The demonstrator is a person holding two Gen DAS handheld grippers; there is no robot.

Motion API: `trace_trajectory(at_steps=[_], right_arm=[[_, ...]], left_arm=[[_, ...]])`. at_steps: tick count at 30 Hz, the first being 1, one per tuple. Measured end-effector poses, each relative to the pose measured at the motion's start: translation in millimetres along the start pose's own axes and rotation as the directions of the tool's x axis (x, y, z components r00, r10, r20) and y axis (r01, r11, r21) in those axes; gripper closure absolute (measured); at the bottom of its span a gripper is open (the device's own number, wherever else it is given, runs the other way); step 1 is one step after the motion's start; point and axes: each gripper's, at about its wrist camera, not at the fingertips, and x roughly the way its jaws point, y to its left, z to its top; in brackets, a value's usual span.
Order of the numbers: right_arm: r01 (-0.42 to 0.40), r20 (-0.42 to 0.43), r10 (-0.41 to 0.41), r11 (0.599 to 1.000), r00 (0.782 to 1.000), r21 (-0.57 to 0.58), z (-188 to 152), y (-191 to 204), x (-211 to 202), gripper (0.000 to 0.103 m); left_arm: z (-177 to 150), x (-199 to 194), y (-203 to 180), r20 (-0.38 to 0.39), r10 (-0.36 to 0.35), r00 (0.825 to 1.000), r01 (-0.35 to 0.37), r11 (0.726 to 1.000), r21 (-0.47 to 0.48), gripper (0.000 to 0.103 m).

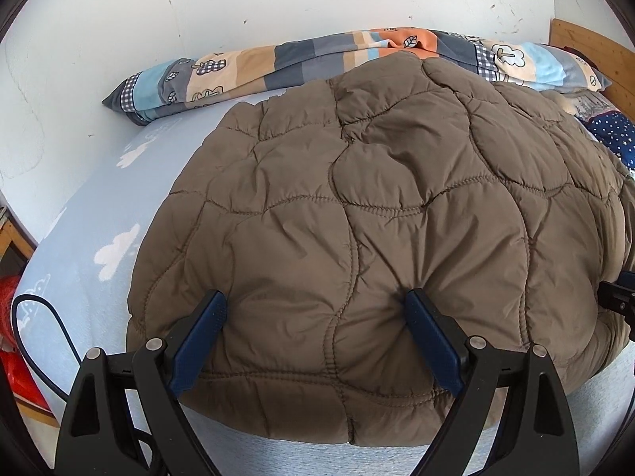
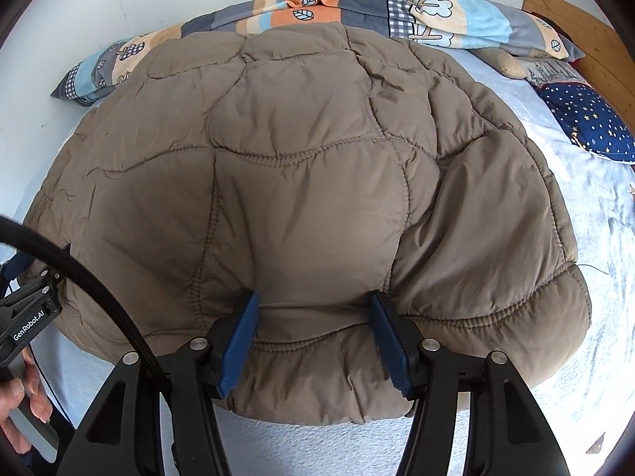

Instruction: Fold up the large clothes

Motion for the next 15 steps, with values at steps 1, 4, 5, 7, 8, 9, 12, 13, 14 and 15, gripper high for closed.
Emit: trace_trajectory(at_steps=[1,4,5,7,8,9,12,13,14,15], right_arm=[[0.0,-0.002,0.0,1.0,1.0,0.0,0,-1,0,0.04],[-0.003,0.002,0.003,1.0,1.0,0.009,1,0,-3,0.04],[-0.005,0.01,0.005,1.0,1.0,0.013,1,-2,-6,0.04],[-0.006,0.032,0.006,1.0,0.999,0.008,-2,-1,-18,0.038],[-0.008,0.042,0.008,1.0,0.999,0.009,-3,-1,-23,0.036],[-0.015,0.059,0.014,1.0,0.998,0.015,-6,-2,-32,0.034],[-0.04,0.102,0.038,0.999,0.994,0.019,-15,-2,-55,0.031],[-0.041,0.117,0.038,0.999,0.992,0.019,-16,-3,-61,0.031],[-0.043,0.138,0.04,0.999,0.99,0.019,-19,-2,-68,0.031],[-0.056,0.158,0.052,0.998,0.986,0.017,-20,0,-75,0.031]], left_arm=[[0,-1,1,0.006,-0.007,1.0,0.007,1.0,-0.005,0.012],[-2,-8,8,0.037,-0.035,0.999,0.037,0.999,-0.04,0.012],[-4,-12,10,0.041,-0.041,0.998,0.042,0.998,-0.042,0.012],[-6,-21,12,0.057,-0.048,0.997,0.05,0.998,-0.037,0.012],[-8,-26,13,0.062,-0.048,0.997,0.05,0.998,-0.035,0.012],[-9,-32,14,0.064,-0.047,0.997,0.049,0.998,-0.032,0.012],[-11,-50,19,0.083,-0.042,0.996,0.046,0.998,-0.039,0.012],[-10,-55,24,0.082,-0.034,0.996,0.038,0.998,-0.049,0.012],[-11,-58,28,0.083,-0.03,0.996,0.035,0.998,-0.061,0.012],[-13,-61,33,0.087,-0.023,0.996,0.03,0.997,-0.077,0.012]])
